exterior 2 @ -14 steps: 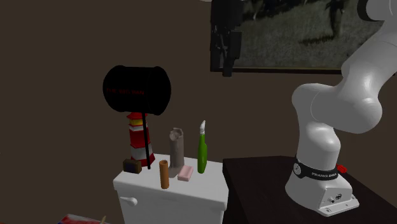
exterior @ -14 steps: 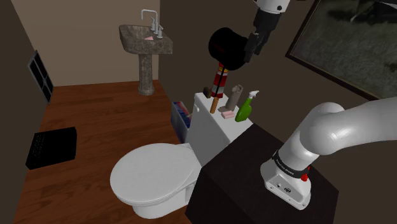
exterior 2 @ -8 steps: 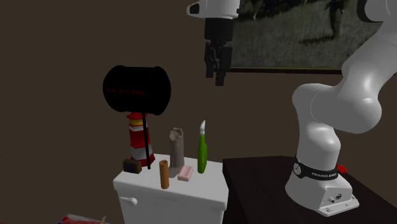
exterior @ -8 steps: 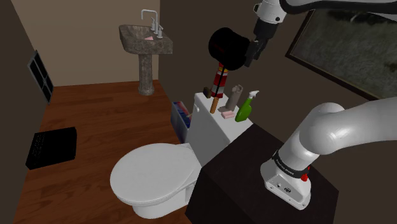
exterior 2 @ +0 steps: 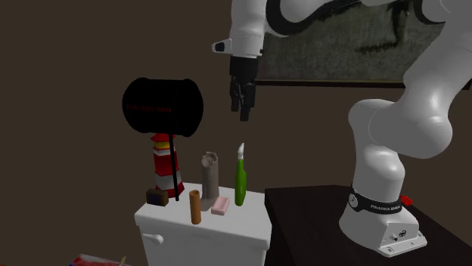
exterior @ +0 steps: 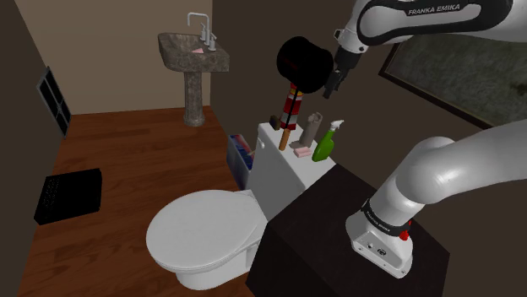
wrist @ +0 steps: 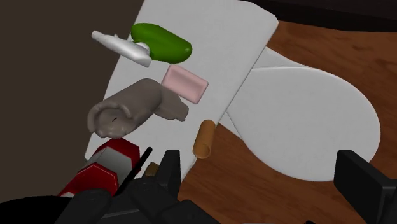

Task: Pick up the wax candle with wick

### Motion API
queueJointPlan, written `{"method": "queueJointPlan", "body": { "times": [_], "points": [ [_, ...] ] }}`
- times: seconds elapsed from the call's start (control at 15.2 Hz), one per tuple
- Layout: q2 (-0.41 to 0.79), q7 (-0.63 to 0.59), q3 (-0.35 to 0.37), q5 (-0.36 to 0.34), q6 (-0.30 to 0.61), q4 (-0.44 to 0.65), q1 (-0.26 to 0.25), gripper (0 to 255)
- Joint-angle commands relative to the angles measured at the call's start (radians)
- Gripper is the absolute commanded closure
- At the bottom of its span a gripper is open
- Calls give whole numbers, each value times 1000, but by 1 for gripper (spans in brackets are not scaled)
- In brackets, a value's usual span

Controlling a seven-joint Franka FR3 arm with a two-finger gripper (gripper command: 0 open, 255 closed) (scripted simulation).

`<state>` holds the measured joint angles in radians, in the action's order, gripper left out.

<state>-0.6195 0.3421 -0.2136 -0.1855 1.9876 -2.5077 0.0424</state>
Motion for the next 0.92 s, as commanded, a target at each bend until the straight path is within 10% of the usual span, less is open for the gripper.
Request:
{"method": "queueJointPlan", "body": {
  "times": [0.0,0.46,0.86],
  "points": [
    [35,51,-46,-8,61,-15,7,0],
    [246,253,-215,29,271,11,-3,0],
    [487,502,-356,199,415,96,-49,0]
  ]
}}
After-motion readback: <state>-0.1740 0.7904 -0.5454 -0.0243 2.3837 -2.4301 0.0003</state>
